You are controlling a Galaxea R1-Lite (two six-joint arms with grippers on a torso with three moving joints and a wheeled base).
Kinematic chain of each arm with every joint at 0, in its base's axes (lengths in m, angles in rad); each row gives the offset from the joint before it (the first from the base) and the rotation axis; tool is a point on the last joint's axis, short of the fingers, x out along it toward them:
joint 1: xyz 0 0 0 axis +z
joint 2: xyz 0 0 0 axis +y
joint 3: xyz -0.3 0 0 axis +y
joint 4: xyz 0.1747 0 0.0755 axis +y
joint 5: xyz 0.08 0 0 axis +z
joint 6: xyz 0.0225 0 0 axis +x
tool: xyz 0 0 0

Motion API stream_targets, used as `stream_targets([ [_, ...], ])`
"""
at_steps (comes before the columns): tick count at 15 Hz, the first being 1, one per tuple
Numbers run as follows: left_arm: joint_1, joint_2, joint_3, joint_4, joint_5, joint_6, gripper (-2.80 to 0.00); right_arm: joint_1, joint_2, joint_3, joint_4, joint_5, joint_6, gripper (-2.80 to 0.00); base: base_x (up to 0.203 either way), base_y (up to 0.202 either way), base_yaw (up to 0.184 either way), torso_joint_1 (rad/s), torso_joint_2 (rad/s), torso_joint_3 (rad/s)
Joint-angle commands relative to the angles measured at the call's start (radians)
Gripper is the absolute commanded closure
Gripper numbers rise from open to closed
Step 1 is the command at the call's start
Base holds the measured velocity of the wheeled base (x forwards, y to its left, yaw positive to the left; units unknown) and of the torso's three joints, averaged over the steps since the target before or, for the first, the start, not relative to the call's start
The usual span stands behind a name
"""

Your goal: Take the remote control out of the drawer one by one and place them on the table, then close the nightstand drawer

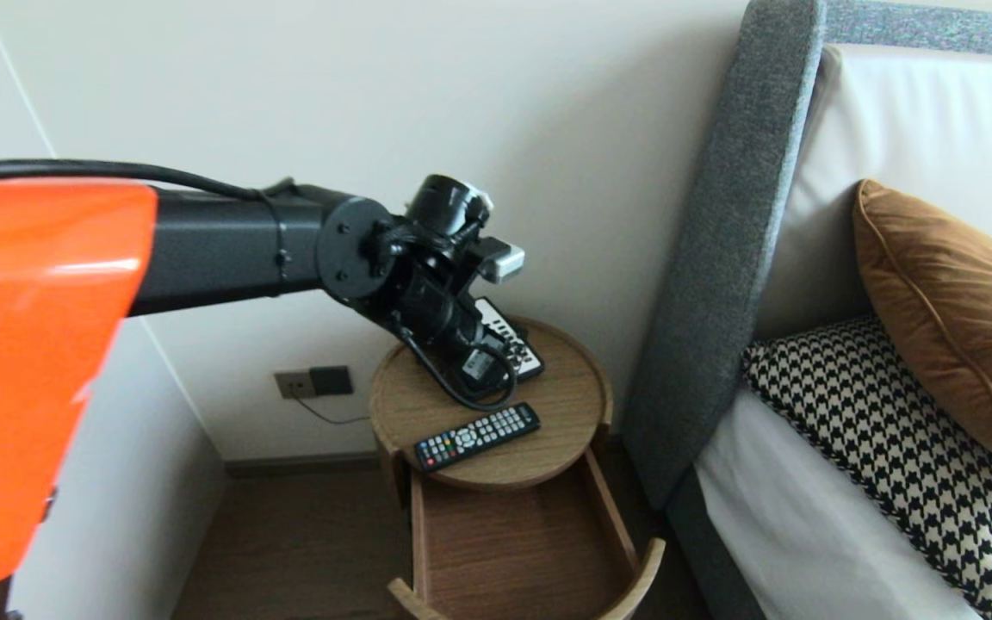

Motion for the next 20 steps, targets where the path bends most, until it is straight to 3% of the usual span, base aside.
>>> stream_targets([
  [1,-0.012,-0.216,0.072,0.106,0.001,-0.071,0.0,0.0,-0.005,0.0,0.0,0.0,0.0,0.0,0.0,0.0,0.0,0.0,0.0,0.0],
  [6,-0.102,-0.516,0.492,0.161,0.044,-0.174,0.0,0.0,-0.005,0.0,0.0,0.0,0.0,0.0,0.0,0.0,0.0,0.0,0.0,0.0],
  [11,-0.232,-0.638,0.869,0.138,0.061,-0.23,0.0,0.0,-0.005,0.0,0.0,0.0,0.0,0.0,0.0,0.0,0.0,0.0,0.0,0.0],
  [13,-0.256,-0.63,0.956,0.091,0.065,-0.24,0.0,0.0,-0.005,0.0,0.0,0.0,0.0,0.0,0.0,0.0,0.0,0.0,0.0,0.0],
  [20,-0.259,-0.518,1.151,-0.231,0.118,-0.245,0.0,0.0,-0.005,0.0,0.0,0.0,0.0,0.0,0.0,0.0,0.0,0.0,0.0,0.0],
])
